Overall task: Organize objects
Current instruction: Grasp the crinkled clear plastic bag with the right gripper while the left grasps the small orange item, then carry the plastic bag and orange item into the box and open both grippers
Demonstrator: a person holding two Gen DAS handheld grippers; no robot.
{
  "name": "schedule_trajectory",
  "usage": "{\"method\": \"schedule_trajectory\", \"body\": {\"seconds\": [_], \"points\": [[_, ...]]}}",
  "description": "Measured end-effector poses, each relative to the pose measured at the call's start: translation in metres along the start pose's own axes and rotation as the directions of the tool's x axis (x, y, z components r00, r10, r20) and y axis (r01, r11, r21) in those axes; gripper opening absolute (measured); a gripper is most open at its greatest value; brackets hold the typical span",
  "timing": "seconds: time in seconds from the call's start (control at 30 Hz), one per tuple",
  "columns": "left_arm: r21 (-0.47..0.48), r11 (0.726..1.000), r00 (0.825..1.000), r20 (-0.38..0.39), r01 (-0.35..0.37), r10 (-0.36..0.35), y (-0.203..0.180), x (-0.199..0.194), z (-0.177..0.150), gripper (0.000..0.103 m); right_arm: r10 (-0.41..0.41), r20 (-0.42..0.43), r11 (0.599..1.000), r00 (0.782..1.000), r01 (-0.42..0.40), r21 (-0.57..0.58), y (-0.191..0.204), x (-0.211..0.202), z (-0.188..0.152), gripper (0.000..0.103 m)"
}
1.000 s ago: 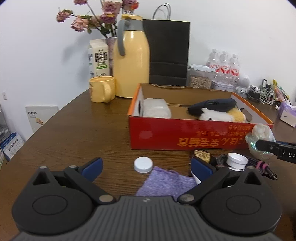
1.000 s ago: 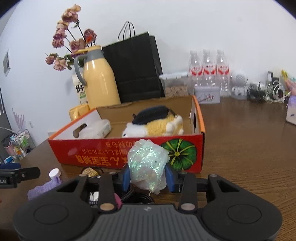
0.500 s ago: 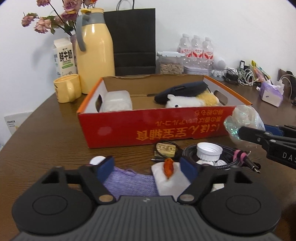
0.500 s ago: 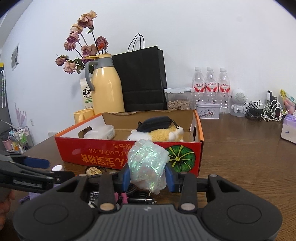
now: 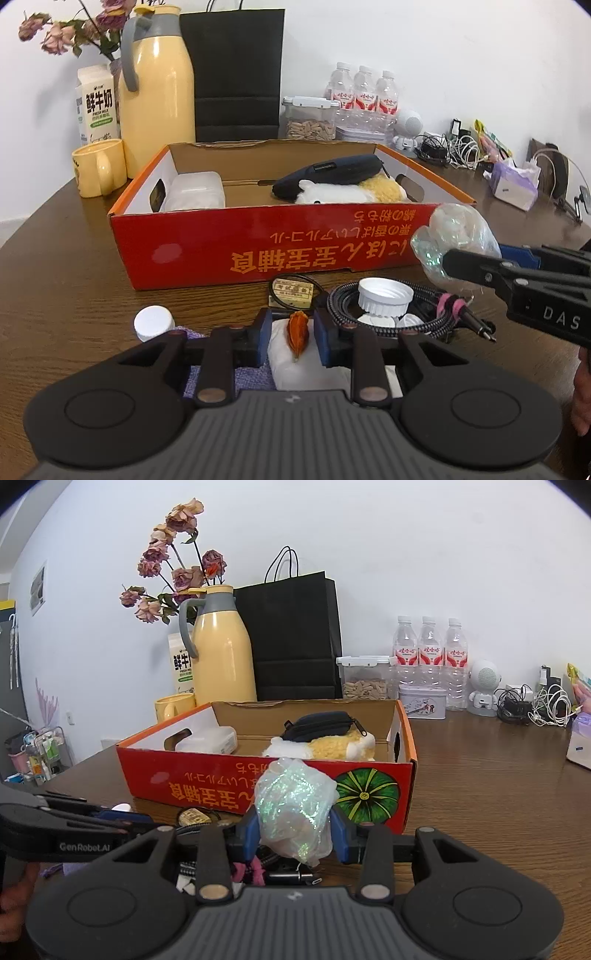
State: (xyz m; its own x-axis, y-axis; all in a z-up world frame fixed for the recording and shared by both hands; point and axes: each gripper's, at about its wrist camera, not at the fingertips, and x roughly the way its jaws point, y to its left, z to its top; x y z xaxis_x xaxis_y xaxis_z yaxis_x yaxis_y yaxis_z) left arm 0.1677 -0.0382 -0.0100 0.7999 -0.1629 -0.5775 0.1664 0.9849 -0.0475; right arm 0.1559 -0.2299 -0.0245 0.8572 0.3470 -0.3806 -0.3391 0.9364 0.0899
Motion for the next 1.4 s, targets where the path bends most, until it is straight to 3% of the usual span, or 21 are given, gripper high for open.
{"method": "schedule_trajectory", "body": {"seconds": [0.07, 0.6, 0.9, 1.17, 1.4], "points": [[0.004, 1.0, 1.0, 0.001, -0.004, 0.004, -0.001, 0.0, -0.001, 0.014, -0.001, 0.0, 1.0, 1.0, 0.001, 0.0, 0.0, 0.0, 0.0, 0.038], [-0.003, 1.0, 0.995, 0.097, -0.014, 0.014, 0.007, -0.023, 0.011, 0.013, 0.008, 0.047, 1.0, 0.999, -0.006, -0.029, 0.006, -0.008, 0.002, 0.038], [-0.015, 0.997, 0.977, 0.201, -0.069, 0.071, 0.025, -0.033, 0.048, 0.013, 0.082, 0.116, 0.994, 0.99, -0.072, -0.085, 0.032, -0.008, 0.042, 0.038], [-0.071, 0.993, 0.963, 0.25, -0.091, 0.106, 0.041, -0.021, 0.086, 0.013, 0.116, 0.124, 0.986, 0.985, -0.099, -0.135, 0.062, 0.031, 0.086, 0.038], [-0.118, 0.987, 0.958, 0.253, -0.107, 0.134, 0.047, 0.006, 0.098, 0.013, 0.093, 0.066, 0.989, 0.993, -0.085, -0.122, 0.071, 0.08, 0.094, 0.037]]}}
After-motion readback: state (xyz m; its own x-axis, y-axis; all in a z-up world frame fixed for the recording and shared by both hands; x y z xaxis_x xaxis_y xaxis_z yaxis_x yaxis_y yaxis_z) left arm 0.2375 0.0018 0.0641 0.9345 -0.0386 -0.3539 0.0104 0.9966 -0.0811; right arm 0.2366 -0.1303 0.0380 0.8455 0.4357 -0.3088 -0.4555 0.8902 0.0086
